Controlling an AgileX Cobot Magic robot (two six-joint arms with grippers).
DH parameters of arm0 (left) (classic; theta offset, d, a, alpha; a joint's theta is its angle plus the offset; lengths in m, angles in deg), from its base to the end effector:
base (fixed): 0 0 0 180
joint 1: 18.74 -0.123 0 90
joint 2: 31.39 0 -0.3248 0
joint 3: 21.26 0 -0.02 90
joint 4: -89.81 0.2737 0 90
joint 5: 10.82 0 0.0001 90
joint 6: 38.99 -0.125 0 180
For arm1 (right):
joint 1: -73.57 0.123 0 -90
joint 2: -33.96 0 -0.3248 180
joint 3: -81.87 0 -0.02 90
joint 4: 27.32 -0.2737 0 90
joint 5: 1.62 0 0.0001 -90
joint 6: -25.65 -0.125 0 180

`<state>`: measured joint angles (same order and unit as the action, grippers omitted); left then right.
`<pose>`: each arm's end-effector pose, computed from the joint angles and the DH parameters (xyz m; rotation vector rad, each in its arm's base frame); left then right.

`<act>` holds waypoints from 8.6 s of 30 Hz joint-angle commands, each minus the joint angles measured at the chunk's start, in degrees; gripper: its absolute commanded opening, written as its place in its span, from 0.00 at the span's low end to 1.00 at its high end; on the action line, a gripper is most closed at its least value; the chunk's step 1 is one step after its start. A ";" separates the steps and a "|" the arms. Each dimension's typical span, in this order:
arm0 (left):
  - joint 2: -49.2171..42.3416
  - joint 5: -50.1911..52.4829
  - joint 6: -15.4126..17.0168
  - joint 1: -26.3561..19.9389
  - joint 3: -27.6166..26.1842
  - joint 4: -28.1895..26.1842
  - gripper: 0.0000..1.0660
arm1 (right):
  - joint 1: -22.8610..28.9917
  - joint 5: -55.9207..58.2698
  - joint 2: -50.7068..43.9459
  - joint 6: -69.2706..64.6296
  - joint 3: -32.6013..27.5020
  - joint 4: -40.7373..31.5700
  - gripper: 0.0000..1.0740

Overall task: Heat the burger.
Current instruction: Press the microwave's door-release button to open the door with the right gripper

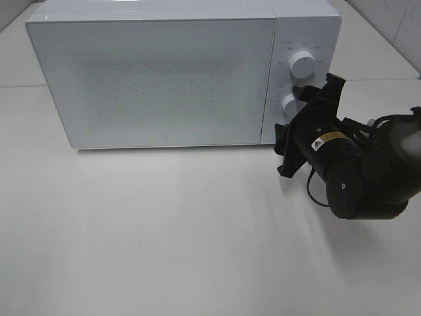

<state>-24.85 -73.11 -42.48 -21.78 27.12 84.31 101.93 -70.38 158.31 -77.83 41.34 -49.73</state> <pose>0.0012 -0.0106 0.2768 0.0154 2.0422 -0.0435 0.3641 0.1461 0.1164 1.5100 1.2259 1.4595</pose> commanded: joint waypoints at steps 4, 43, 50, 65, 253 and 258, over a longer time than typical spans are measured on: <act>-0.92 0.86 0.34 -0.11 0.17 0.06 0.94 | -0.29 -5.61 -1.03 -0.34 -0.57 0.80 0.67; -0.92 0.86 0.34 -0.11 0.17 0.06 0.94 | 1.78 30.25 -45.21 87.55 -17.88 -2.41 0.67; -0.92 0.86 0.34 -0.11 0.17 0.06 0.94 | 1.78 54.43 -50.82 120.49 -12.66 -3.61 0.63; -0.92 0.86 0.34 -0.11 0.17 0.06 0.94 | -0.40 92.19 -51.11 104.05 0.86 18.85 0.70; -0.23 0.86 0.29 -0.11 0.17 0.06 0.94 | -8.88 5.21 -18.74 33.46 -20.34 13.81 0.00; -0.23 0.86 0.29 -0.11 0.17 0.06 0.94 | -8.88 8.59 -16.56 29.62 -16.90 13.06 0.00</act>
<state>-24.85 -73.11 -42.48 -21.78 27.12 84.31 92.88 -62.76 140.54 -46.03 22.95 -36.38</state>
